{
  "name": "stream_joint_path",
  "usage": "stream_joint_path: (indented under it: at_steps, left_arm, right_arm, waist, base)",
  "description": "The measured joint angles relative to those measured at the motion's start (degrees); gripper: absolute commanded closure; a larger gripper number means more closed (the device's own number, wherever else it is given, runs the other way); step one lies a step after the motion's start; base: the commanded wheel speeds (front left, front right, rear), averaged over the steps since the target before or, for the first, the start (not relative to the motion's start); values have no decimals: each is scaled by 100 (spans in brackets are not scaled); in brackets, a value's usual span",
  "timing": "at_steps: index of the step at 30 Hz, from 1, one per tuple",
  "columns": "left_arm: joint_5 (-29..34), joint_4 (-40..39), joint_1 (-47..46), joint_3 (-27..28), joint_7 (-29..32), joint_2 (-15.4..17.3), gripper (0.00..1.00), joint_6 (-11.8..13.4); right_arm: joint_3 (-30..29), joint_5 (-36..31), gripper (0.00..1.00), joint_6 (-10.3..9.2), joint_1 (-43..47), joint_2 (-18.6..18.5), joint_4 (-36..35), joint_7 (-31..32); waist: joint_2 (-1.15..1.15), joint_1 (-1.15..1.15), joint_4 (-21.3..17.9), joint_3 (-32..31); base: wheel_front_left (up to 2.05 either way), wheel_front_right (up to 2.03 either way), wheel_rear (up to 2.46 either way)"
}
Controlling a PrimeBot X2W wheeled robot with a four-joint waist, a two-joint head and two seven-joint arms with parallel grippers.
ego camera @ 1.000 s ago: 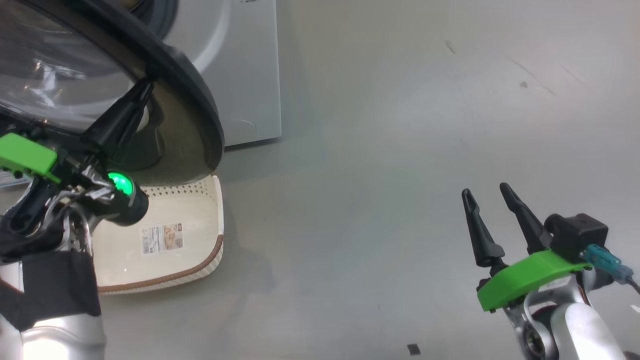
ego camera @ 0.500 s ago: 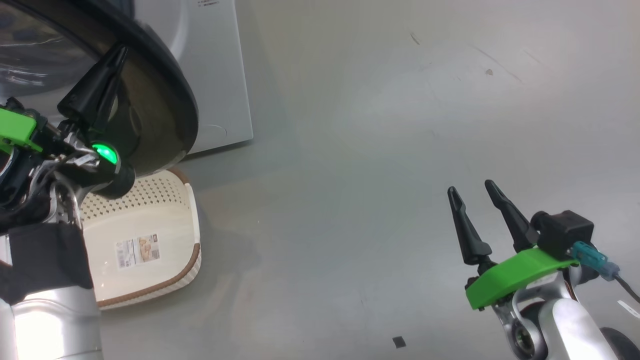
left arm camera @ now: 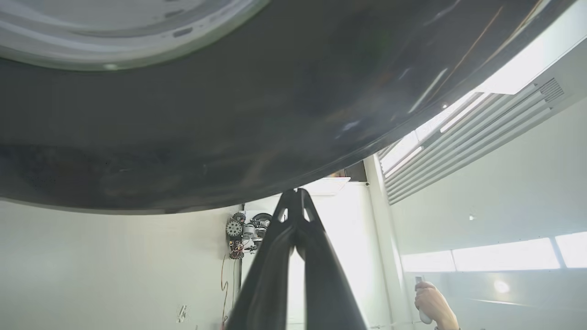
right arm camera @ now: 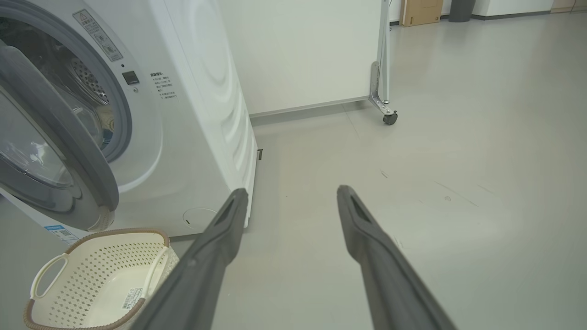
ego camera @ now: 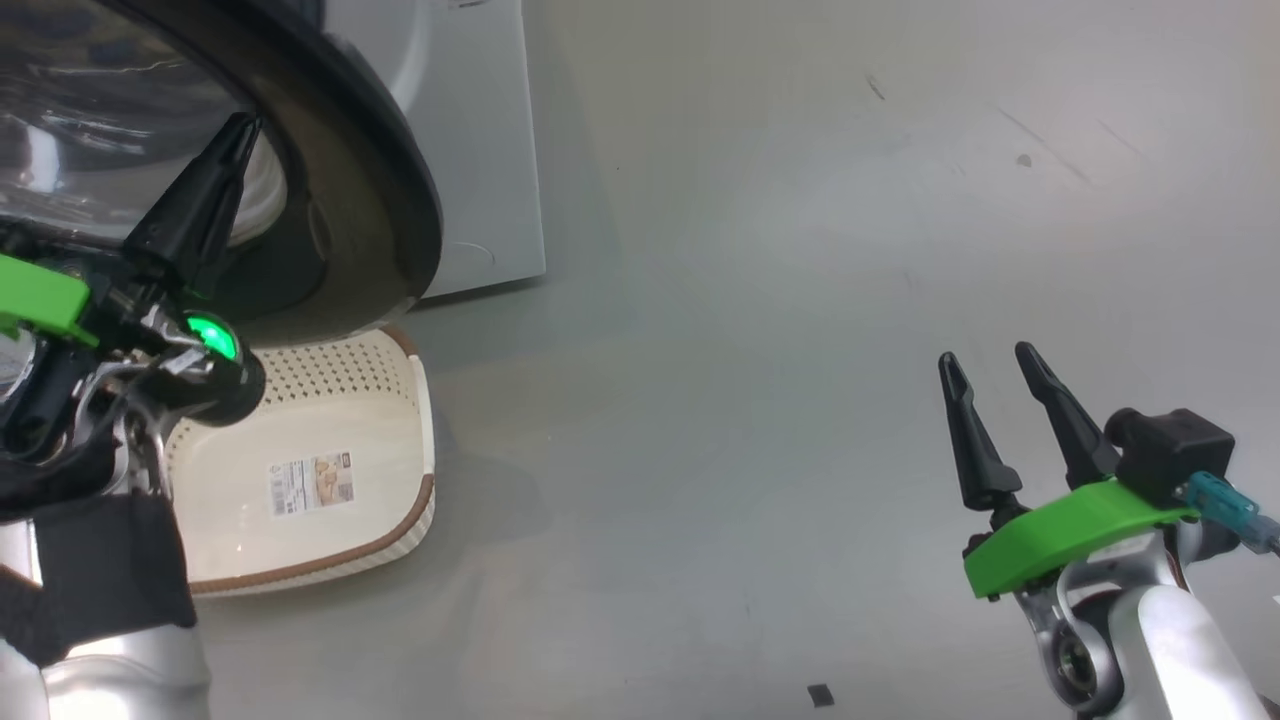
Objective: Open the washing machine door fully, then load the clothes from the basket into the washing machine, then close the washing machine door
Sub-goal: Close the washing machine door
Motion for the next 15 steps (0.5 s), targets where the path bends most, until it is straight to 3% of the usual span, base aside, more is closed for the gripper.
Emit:
stream_joint_path:
  at_steps: [2, 3, 4, 5, 6, 7, 15]
  left_arm:
    - [168, -193, 109, -74, -137, -2, 100, 0]
    - [246, -285, 151, -112, -224, -4, 74, 0]
    - [316, -368, 187, -144, -322, -8, 60, 0]
    - [383, -455, 226, -189, -400, -7, 53, 0]
    - [472, -553, 264, -249, -490, -8, 8, 0]
    - [591, -648, 303, -311, -615, -8, 0, 0]
    - [1428, -1298, 847, -946, -1711, 107, 0, 0]
  right_arm:
    - [-46, -25, 0, 0, -3, 0, -4, 0]
    - [-56, -25, 0, 0, -7, 0, -5, 0]
    - [-64, -26, 0, 0, -8, 0, -9, 0]
    - [-80, -26, 0, 0, -9, 0, -10, 0]
    - [-100, -29, 0, 0, -10, 0, -10, 0]
    - [-119, -45, 0, 0, -12, 0, -11, 0]
    - [-234, -127, 0, 0, -53, 0, 1, -26]
  waist:
    - [0, 0, 78, 0]
    - [0, 0, 116, -2]
    - [0, 0, 151, -6]
    - [0, 0, 186, -11]
    - [0, 0, 221, -15]
    - [0, 0, 256, -19]
    - [0, 0, 485, -145]
  base:
    - [0, 0, 0]
    - [0, 0, 0]
    - [0, 0, 0]
    - [0, 0, 0]
    - [0, 0, 0]
    - [0, 0, 0]
    - [0, 0, 0]
